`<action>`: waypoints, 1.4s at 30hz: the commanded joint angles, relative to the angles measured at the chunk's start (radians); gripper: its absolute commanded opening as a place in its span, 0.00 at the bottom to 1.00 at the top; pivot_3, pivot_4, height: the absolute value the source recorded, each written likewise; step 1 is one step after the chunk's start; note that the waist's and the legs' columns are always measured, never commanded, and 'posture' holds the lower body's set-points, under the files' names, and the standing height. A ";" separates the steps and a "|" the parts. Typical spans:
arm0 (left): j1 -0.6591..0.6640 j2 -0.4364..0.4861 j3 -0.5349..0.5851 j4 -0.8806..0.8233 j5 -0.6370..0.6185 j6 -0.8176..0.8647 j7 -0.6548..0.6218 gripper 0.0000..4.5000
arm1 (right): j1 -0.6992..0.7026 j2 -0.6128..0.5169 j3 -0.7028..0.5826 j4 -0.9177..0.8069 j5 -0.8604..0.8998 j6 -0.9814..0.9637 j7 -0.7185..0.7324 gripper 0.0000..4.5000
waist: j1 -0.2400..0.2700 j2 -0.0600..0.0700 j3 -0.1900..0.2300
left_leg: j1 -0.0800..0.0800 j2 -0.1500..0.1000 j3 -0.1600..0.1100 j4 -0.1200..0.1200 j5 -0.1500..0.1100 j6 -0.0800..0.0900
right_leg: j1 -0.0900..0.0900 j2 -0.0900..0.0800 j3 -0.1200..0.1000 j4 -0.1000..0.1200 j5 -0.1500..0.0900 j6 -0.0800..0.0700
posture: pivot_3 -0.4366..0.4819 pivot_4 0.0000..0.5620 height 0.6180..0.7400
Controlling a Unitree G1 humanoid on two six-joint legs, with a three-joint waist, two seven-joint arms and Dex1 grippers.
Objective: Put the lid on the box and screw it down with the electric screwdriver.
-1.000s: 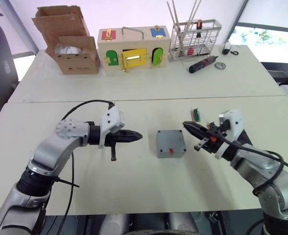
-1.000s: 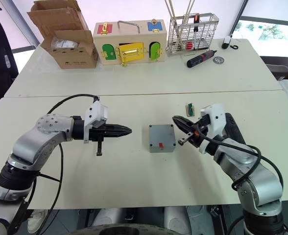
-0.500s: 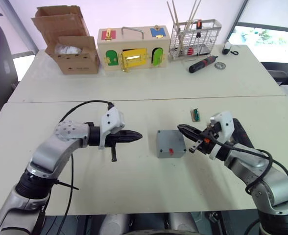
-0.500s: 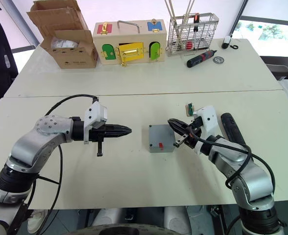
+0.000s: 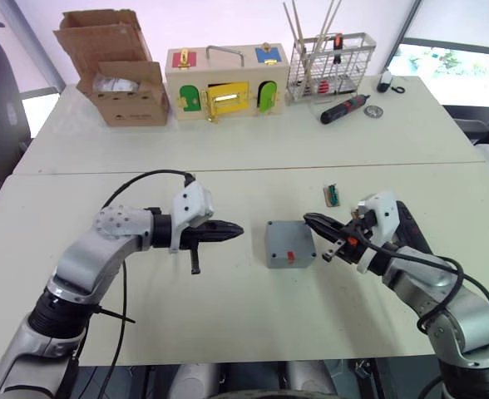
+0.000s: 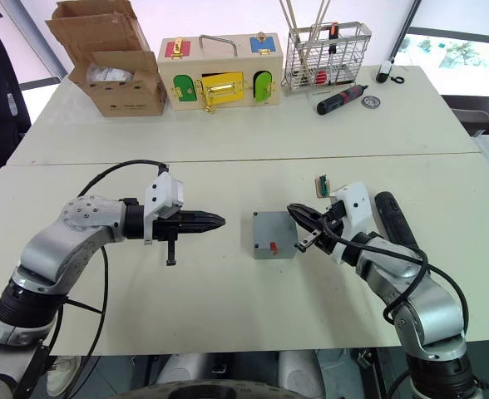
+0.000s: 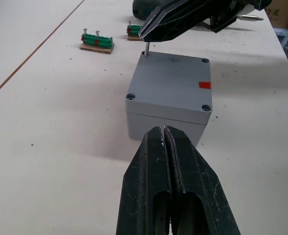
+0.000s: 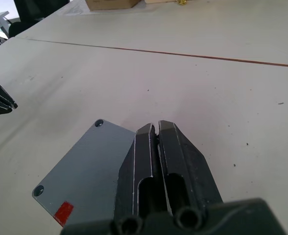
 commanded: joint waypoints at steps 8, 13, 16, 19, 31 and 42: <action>0.001 0.001 0.007 -0.026 0.003 -0.018 -0.001 0.00 | 0.005 -0.004 -0.041 -0.002 0.007 -0.013 -0.013 0.01 | 0.000 0.000 0.000 | 0.000 0.000 0.000 0.000 0.000 0.000 | 0.000 0.000 0.000 0.000 0.000 0.000 | 0.48 0.27 0.98; 0.004 0.001 0.005 -0.025 0.006 -0.021 -0.002 0.00 | 0.017 -0.002 -0.041 -0.009 0.007 -0.013 -0.020 0.01 | 0.000 0.000 0.000 | 0.000 0.000 0.000 0.000 0.000 0.000 | 0.000 0.000 0.000 0.000 0.000 0.000 | 0.48 0.27 0.98; 0.003 -0.001 0.002 -0.023 0.008 -0.024 -0.004 0.00 | 0.021 0.000 -0.035 -0.006 0.005 -0.016 -0.020 0.01 | 0.000 0.000 0.000 | 0.000 0.000 0.000 0.000 0.000 0.000 | 0.000 0.000 0.000 0.000 0.000 0.000 | 0.48 0.27 0.98; 0.002 -0.003 0.001 -0.021 0.011 -0.027 -0.006 0.00 | 0.021 0.000 -0.029 -0.002 0.002 -0.017 -0.018 0.01 | 0.000 0.000 0.000 | 0.000 0.000 0.000 0.000 0.000 0.000 | 0.000 0.000 0.000 0.000 0.000 0.000 | 0.48 0.27 0.98; 0.003 -0.009 0.003 -0.019 0.021 -0.026 -0.008 0.00 | -0.020 -0.006 0.016 0.026 -0.021 -0.027 -0.007 0.13 | -0.001 0.000 0.000 | 0.000 0.000 0.000 0.000 0.000 0.000 | 0.000 0.000 0.000 0.000 0.000 0.000 | 0.48 0.27 0.98; -0.047 -0.052 0.039 0.027 -0.021 -0.012 -0.002 0.00 | -0.098 -0.119 -0.173 -0.023 0.091 0.081 0.027 0.99 | 0.001 0.000 0.000 | 0.000 0.000 0.000 0.000 0.000 0.000 | 0.000 0.000 0.000 0.000 0.000 0.000 | 0.48 0.27 0.98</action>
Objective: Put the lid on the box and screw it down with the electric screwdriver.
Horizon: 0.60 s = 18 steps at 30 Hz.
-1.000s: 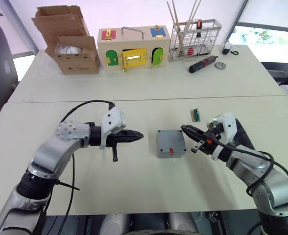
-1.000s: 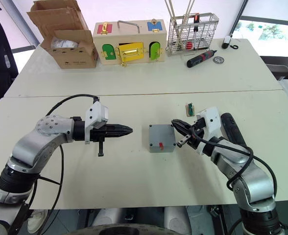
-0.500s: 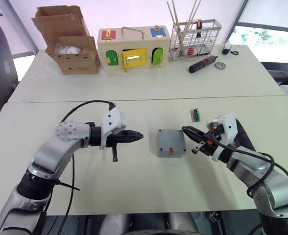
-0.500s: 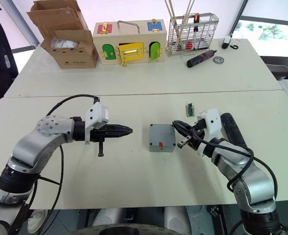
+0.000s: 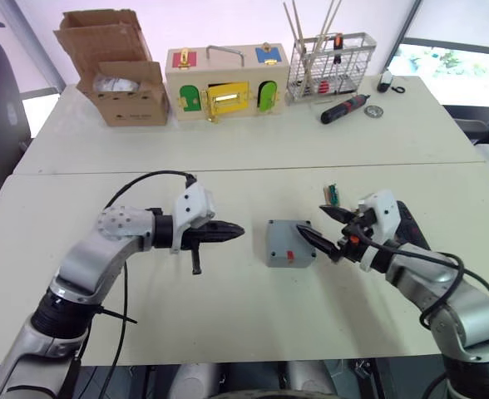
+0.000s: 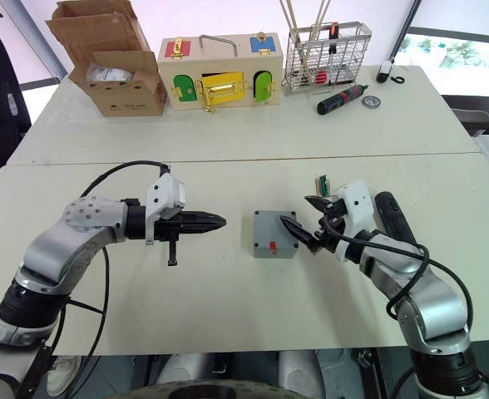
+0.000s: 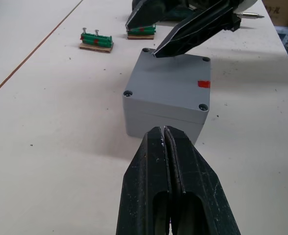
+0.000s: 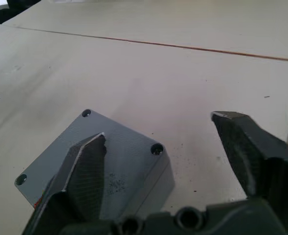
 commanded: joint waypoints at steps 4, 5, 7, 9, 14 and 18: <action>-0.113 -0.068 0.063 0.012 -0.127 0.048 -0.015 0.00 | -0.156 -0.298 -0.350 0.030 0.257 0.380 0.059 0.99 | 0.003 0.000 0.001 | -0.002 0.000 0.000 0.003 -0.001 0.001 | 0.000 0.000 -0.001 0.000 0.000 0.000 | 0.48 0.27 0.98; -0.122 -0.074 0.062 0.007 -0.142 0.054 -0.021 0.00 | -0.154 -0.390 -0.363 0.057 0.280 0.489 0.086 0.99 | 0.003 0.000 0.001 | -0.003 0.000 0.000 0.003 -0.001 0.002 | 0.000 -0.001 -0.001 0.000 0.000 0.000 | 0.48 0.27 0.98; -0.135 -0.079 0.051 -0.010 -0.165 0.053 -0.047 0.00 | -0.112 -0.571 -0.383 0.114 0.289 0.609 0.166 0.99 | 0.002 0.000 0.001 | -0.004 0.000 -0.001 0.003 -0.002 0.004 | 0.000 -0.003 -0.002 -0.001 0.000 0.000 | 0.48 0.27 0.98; -0.138 -0.077 0.029 -0.031 -0.168 0.045 -0.066 0.00 | -0.077 -0.676 -0.396 0.169 0.295 0.666 0.222 0.99 | -0.002 0.000 0.001 | -0.005 0.000 0.000 0.002 -0.003 0.004 | -0.001 -0.005 -0.002 -0.002 0.000 0.000 | 0.48 0.27 0.98; -0.103 -0.044 -0.032 -0.116 -0.152 0.017 -0.121 0.00 | 0.019 -0.783 -0.397 0.295 0.284 0.719 0.340 0.99 | -0.005 0.000 0.001 | -0.006 0.000 0.002 0.003 -0.003 0.005 | -0.003 -0.005 -0.002 -0.001 0.000 0.000 | 0.48 0.27 0.98; -0.061 -0.027 -0.067 -0.178 -0.146 0.016 -0.127 0.00 | 0.055 -0.802 -0.359 0.362 0.267 0.719 0.385 0.99 | -0.001 0.000 0.001 | -0.007 0.000 0.002 0.005 -0.003 0.005 | -0.003 -0.006 -0.002 -0.001 0.000 0.000 | 0.48 0.27 0.98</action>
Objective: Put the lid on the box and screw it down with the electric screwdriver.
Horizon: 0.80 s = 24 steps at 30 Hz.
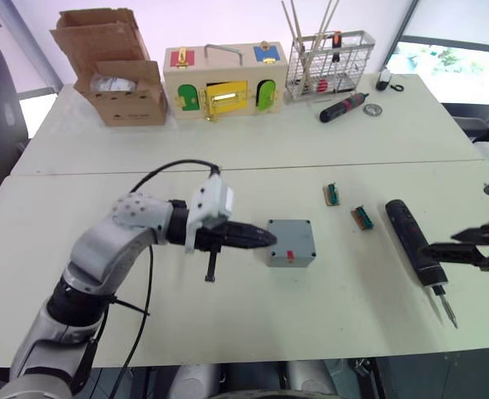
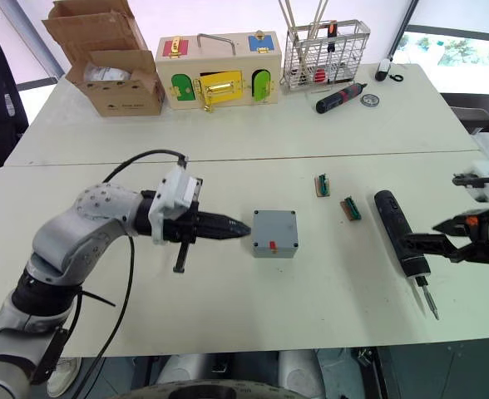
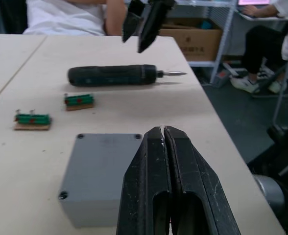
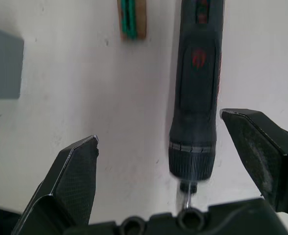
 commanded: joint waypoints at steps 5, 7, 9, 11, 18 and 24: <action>0.048 0.012 -0.030 -0.095 -0.002 0.003 0.035 0.00 | -0.065 -0.014 0.123 0.122 -0.041 -0.010 0.013 0.99 | 0.001 0.000 0.000 | -0.002 0.000 0.000 0.002 0.000 0.000 | -0.001 0.000 0.000 0.000 0.000 0.000 | 0.48 0.27 0.98; 0.057 0.014 -0.029 -0.103 -0.008 0.011 0.046 0.00 | -0.107 -0.012 0.191 0.156 -0.065 -0.027 0.002 0.99 | 0.001 0.000 0.000 | -0.002 0.000 0.000 0.003 0.000 0.000 | -0.001 -0.001 0.000 0.000 0.000 0.000 | 0.48 0.27 0.98; 0.064 0.028 -0.044 -0.110 0.015 0.004 0.050 0.00 | -0.152 0.000 0.253 0.183 -0.088 -0.050 -0.002 0.99 | 0.000 0.000 0.000 | -0.002 0.000 0.000 0.003 0.000 -0.001 | -0.001 -0.001 0.000 0.000 0.000 0.000 | 0.48 0.27 0.98; 0.068 0.030 -0.054 -0.112 0.028 0.001 0.056 0.00 | -0.196 0.014 0.309 0.210 -0.107 -0.069 -0.003 0.99 | 0.000 0.000 0.000 | -0.003 0.000 0.000 0.003 0.001 -0.002 | -0.002 0.000 -0.001 0.000 0.000 0.000 | 0.48 0.27 0.98; 0.088 0.033 -0.054 -0.117 0.032 -0.007 0.075 0.00 | -0.286 0.055 0.466 0.271 -0.181 -0.106 -0.003 0.99 | 0.001 0.000 0.000 | -0.005 -0.001 0.000 0.003 0.003 -0.005 | -0.003 -0.001 -0.001 0.000 0.000 0.000 | 0.48 0.27 0.98; 0.112 0.034 -0.063 -0.123 0.056 -0.017 0.092 0.00 | -0.330 0.084 0.542 0.260 -0.235 -0.109 -0.026 0.87 | 0.002 0.001 0.000 | -0.005 -0.001 0.000 0.003 0.003 -0.005 | -0.005 -0.001 -0.001 0.001 0.000 0.000 | 0.48 0.27 0.98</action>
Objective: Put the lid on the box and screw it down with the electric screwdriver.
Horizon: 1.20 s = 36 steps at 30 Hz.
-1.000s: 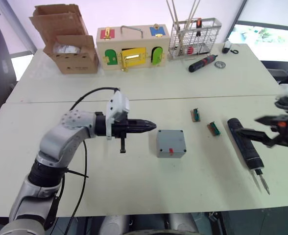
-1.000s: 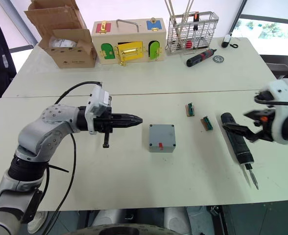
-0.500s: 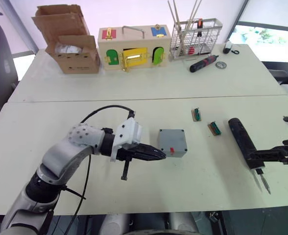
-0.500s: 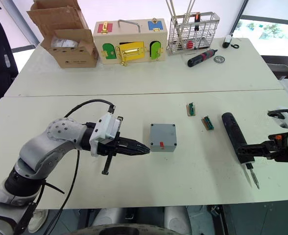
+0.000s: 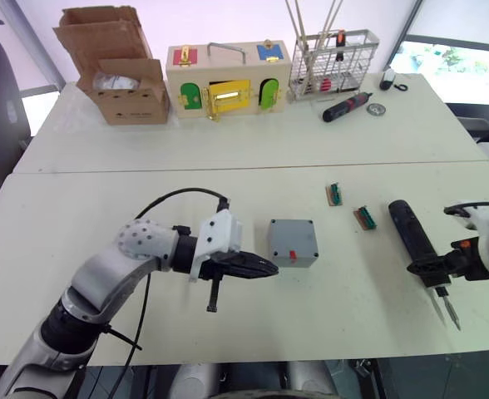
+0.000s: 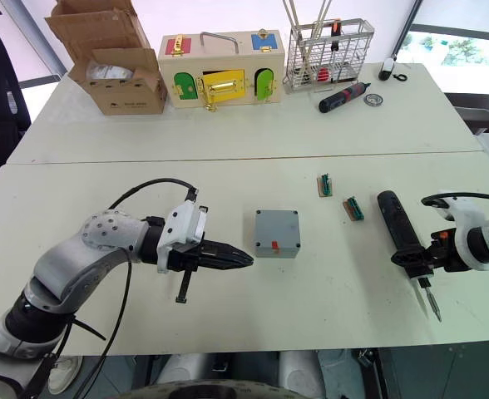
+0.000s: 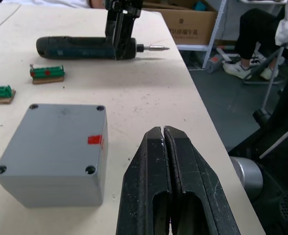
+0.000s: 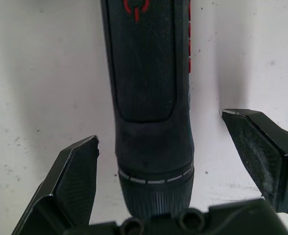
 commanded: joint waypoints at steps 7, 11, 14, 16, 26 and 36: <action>0.008 -0.012 -0.008 -0.033 0.020 -0.030 0.027 0.00 | -0.007 0.034 0.067 -0.016 -0.104 -0.043 -0.037 0.47 | 0.001 -0.001 0.000 | 0.000 0.000 0.000 0.001 0.000 0.000 | 0.001 0.000 0.000 0.000 0.000 0.000 | 0.48 0.27 0.98; 0.006 -0.016 -0.010 -0.024 0.026 -0.034 0.027 0.00 | 0.011 0.019 0.090 -0.031 -0.124 -0.063 -0.010 0.40 | 0.000 -0.002 -0.001 | 0.000 0.000 0.000 0.001 0.000 0.000 | 0.001 0.000 0.000 0.000 0.000 0.000 | 0.48 0.27 0.98; 0.006 -0.019 -0.009 -0.019 0.029 -0.039 0.028 0.00 | 0.024 0.010 0.099 -0.035 -0.139 -0.077 0.009 0.40 | 0.001 -0.003 -0.002 | 0.001 0.000 0.000 0.001 0.000 0.000 | 0.002 0.000 0.000 0.000 0.000 0.000 | 0.48 0.27 0.98; 0.006 -0.022 -0.009 -0.016 0.032 -0.041 0.029 0.00 | 0.032 0.008 0.100 -0.038 -0.147 -0.083 0.019 0.40 | 0.001 -0.003 -0.002 | 0.001 0.000 0.000 0.001 0.000 0.000 | 0.002 0.000 0.000 0.000 0.000 0.000 | 0.48 0.27 0.98; -0.008 -0.032 -0.010 0.016 0.051 -0.063 0.021 0.00 | 0.021 0.017 0.123 -0.012 -0.194 -0.111 0.064 0.40 | 0.002 -0.003 -0.002 | 0.001 0.000 -0.001 0.001 0.000 0.000 | 0.002 0.000 -0.001 0.000 0.000 0.000 | 0.48 0.27 0.98; -0.011 -0.031 -0.011 0.029 0.066 -0.072 0.010 0.00 | -0.088 0.034 0.197 0.121 -0.272 -0.173 0.122 0.40 | 0.000 -0.007 -0.004 | 0.001 -0.001 0.000 0.002 0.000 0.000 | 0.003 -0.001 -0.001 0.000 0.000 0.000 | 0.48 0.27 0.98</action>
